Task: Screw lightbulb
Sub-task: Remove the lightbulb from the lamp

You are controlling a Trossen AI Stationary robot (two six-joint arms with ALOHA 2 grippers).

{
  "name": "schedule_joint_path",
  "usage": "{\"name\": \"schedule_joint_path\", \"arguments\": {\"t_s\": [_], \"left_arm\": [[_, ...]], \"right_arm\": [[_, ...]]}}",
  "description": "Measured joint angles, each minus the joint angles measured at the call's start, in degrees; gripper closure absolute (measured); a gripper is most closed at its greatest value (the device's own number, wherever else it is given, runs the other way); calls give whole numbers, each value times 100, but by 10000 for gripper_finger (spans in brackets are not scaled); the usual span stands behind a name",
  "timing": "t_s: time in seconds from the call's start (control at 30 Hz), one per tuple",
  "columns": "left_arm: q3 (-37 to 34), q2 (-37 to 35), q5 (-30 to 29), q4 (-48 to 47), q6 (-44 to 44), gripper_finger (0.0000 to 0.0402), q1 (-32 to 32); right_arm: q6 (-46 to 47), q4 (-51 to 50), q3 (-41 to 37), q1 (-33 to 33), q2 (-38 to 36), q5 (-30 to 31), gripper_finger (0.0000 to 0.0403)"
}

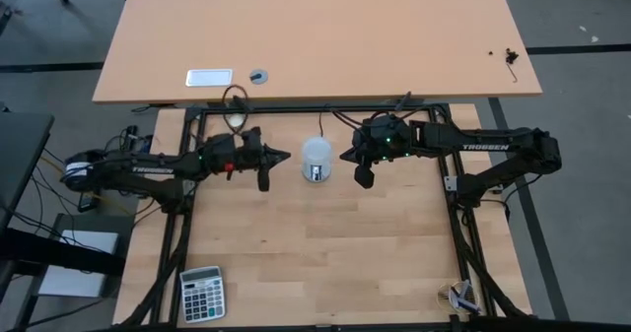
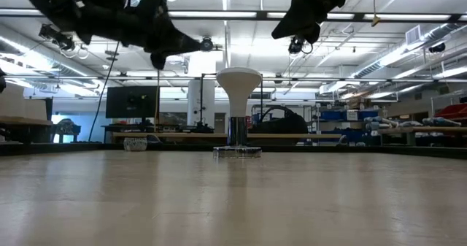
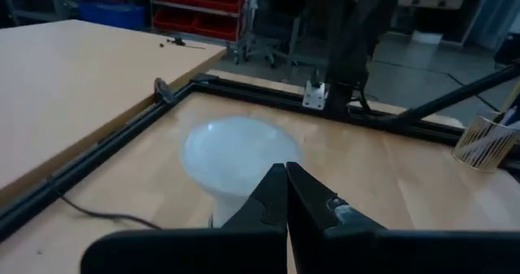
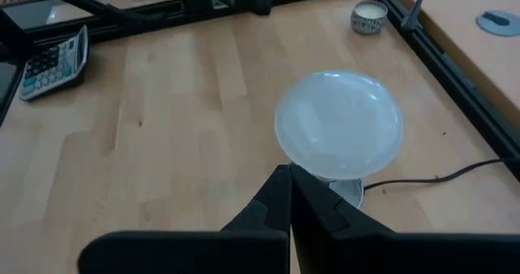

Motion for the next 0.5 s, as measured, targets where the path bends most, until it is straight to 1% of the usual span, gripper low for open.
{"name": "schedule_joint_path", "arguments": {"t_s": [0.17, 0.3, 0.5], "left_arm": [[839, 77, 388, -1166, 433, 401, 338], [1419, 416, 706, -1763, 740, 401, 526], [1998, 1232, 1332, -1842, 908, 401, 664]], "right_arm": [[-110, -45, 0, -89, 0, -4, 391], [-112, -39, -2, -162, 13, -4, 391], [-113, 13, -9, -151, 151, -44, 391]]}}
